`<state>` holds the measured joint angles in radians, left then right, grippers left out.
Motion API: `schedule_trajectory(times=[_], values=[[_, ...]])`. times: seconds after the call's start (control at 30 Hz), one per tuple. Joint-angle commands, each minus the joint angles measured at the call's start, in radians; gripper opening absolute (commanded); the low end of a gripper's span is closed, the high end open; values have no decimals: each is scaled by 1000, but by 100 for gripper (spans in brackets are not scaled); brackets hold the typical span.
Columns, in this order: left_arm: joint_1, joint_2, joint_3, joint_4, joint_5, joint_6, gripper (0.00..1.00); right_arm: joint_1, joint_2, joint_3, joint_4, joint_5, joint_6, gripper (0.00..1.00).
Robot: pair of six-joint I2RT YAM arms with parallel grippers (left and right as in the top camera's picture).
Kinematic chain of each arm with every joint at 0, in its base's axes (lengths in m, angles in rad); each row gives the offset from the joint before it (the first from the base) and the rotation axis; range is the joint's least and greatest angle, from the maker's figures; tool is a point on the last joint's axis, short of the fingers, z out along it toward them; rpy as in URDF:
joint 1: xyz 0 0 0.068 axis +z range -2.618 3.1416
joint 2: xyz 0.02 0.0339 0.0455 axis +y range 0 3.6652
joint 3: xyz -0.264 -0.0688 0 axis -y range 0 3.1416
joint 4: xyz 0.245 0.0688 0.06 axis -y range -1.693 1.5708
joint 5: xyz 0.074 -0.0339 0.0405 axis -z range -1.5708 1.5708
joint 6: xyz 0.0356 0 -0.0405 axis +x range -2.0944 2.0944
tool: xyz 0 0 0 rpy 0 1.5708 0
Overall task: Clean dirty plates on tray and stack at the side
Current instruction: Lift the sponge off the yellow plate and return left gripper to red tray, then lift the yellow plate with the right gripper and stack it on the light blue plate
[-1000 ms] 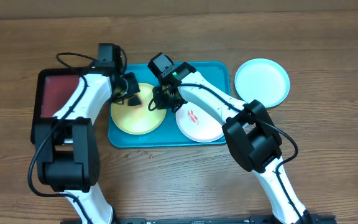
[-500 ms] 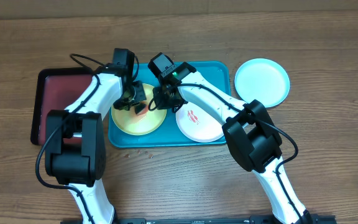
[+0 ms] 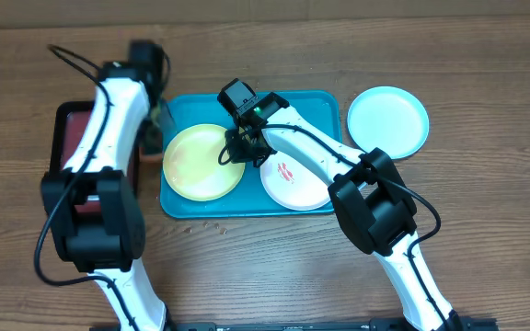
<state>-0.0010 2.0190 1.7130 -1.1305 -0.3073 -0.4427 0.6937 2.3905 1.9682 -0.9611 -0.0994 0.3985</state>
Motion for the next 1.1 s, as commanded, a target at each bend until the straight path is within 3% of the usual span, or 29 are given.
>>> schedule_trajectory(times=[0.0, 0.13, 0.4, 0.87, 1.07], values=[[16, -68, 87, -25, -32, -64, 4, -8, 11, 29, -41, 75, -63, 4], [63, -132, 88, -66, -32, -104, 4, 4, -34, 138, -102, 170, -101, 4], [236, -126, 35, -204, -39, -104, 4, 122, -107, 375, -240, 633, -232, 4], [416, -126, -143, -94, 116, -103, 4, 350, -123, 394, -179, 1281, -742, 4], [420, -126, -147, -88, 126, -103, 4, 383, -123, 394, -124, 1339, -821, 4]])
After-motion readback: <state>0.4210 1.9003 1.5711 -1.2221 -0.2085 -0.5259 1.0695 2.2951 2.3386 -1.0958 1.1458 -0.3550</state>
